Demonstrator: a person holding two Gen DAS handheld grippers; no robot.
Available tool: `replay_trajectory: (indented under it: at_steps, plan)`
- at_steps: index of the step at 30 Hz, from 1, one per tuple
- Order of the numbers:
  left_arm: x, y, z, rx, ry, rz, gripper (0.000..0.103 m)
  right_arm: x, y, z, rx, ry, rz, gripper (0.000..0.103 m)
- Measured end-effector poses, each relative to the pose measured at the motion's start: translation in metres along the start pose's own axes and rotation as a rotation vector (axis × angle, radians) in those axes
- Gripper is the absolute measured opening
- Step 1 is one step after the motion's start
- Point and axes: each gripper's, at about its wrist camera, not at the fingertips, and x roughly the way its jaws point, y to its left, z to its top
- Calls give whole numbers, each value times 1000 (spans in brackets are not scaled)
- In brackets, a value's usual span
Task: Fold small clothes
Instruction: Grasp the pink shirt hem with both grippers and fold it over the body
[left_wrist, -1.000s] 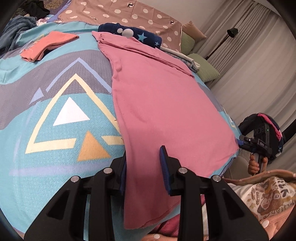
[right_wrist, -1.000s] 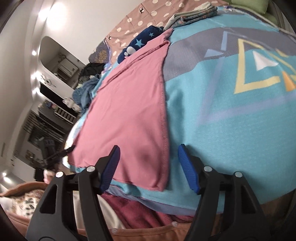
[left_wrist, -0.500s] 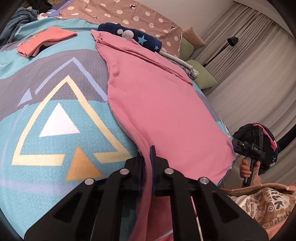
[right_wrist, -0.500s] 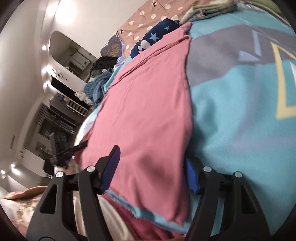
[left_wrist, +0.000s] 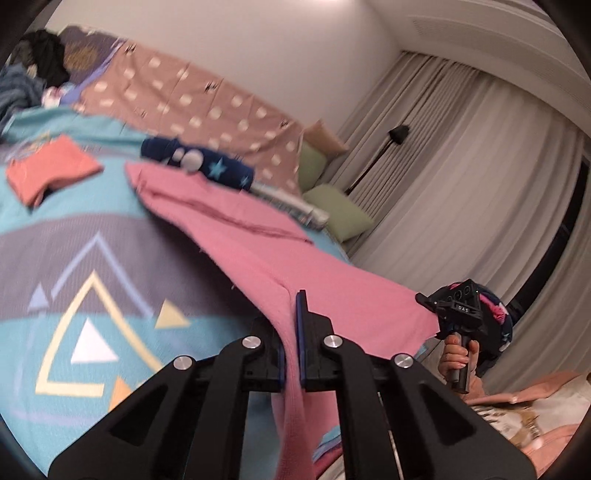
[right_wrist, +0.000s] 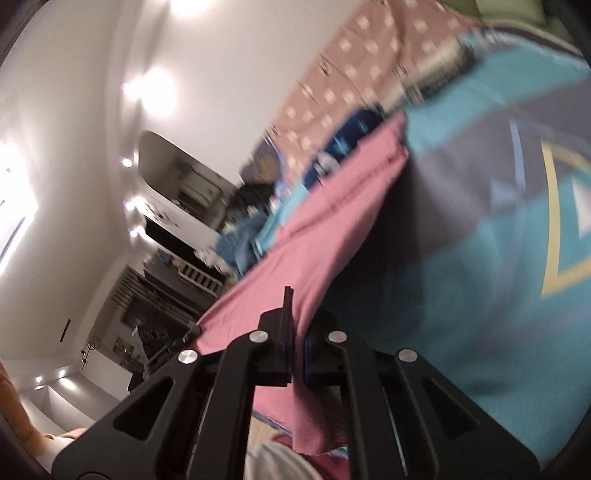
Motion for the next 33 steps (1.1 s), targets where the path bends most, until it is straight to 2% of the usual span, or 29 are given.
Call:
replay_trajectory:
  at_steps: [3,5,7,10,13,18,24,33]
  plan:
    - [-20,-29,8,53,-60,-56,4,-23,20,13,-36,-72,69,4]
    - [-31,-48,9,96,-84,-56,4,-41,33,16,-77,-113,87,4]
    - [-38,-59,12,126,-96,-46,4,-57,48,16,-141,-148,56,4]
    - [-39,-61,16,138,-113,-20,4,-58,54,16,-187,-158,-9,4]
    - [-32,-49,21,96,-119,-7,4,-45,40,22,-152,-153,-17,4]
    - [-8,-34,31,56,-82,25,4,-14,21,36,-84,-130,-9,4]
    - [8,-14,50,12,-95,40,4,15,18,64,-110,-101,-46,4]
    - [55,30,113,-33,-111,111,3,74,2,127,-115,-73,-100,4]
